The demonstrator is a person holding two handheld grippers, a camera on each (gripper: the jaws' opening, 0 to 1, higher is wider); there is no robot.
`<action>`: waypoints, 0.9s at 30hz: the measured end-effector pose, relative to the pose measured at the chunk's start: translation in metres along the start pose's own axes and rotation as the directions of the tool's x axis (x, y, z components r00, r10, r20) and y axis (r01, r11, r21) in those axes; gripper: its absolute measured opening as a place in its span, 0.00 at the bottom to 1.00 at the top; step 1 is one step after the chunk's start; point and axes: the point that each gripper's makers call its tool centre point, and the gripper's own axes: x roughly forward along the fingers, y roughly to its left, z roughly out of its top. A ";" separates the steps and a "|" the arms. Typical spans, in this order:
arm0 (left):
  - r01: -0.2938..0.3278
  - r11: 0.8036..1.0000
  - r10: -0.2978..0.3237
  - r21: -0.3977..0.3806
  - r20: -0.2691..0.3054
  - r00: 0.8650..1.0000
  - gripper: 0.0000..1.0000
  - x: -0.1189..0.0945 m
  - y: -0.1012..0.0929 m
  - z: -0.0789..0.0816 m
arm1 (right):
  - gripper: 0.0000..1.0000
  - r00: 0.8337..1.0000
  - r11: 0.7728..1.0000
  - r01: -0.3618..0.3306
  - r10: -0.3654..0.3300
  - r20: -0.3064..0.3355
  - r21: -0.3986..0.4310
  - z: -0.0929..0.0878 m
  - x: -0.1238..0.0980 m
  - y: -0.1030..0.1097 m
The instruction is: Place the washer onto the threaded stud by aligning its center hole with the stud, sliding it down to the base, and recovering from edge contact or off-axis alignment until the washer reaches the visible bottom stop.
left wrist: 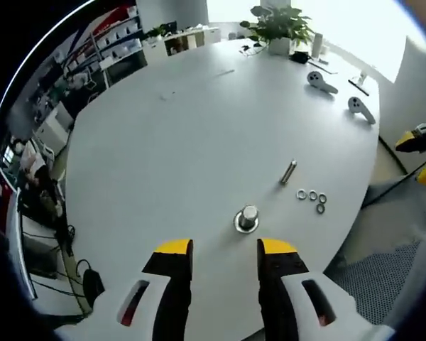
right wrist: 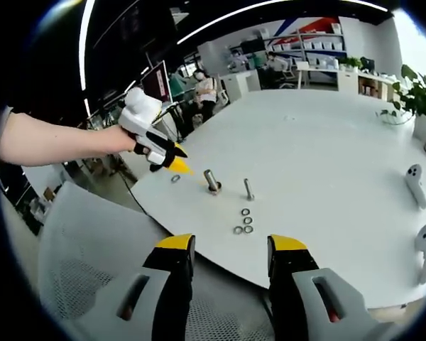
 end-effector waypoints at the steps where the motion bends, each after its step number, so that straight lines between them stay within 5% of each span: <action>1: -0.005 1.000 0.005 -0.004 -0.001 1.000 0.34 -0.001 0.001 -0.003 | 0.43 1.000 1.000 -0.001 0.001 0.003 0.000 0.000 0.000 0.000; 11: -0.051 0.998 0.050 -0.039 -0.046 0.998 0.34 -0.014 0.012 -0.033 | 0.43 1.000 1.000 0.017 -0.017 -0.004 0.007 -0.002 -0.001 -0.004; 27: -0.088 0.993 0.079 -0.080 -0.103 0.991 0.34 -0.030 0.019 -0.061 | 0.43 1.000 1.000 0.020 -0.020 0.004 0.016 -0.001 -0.002 -0.003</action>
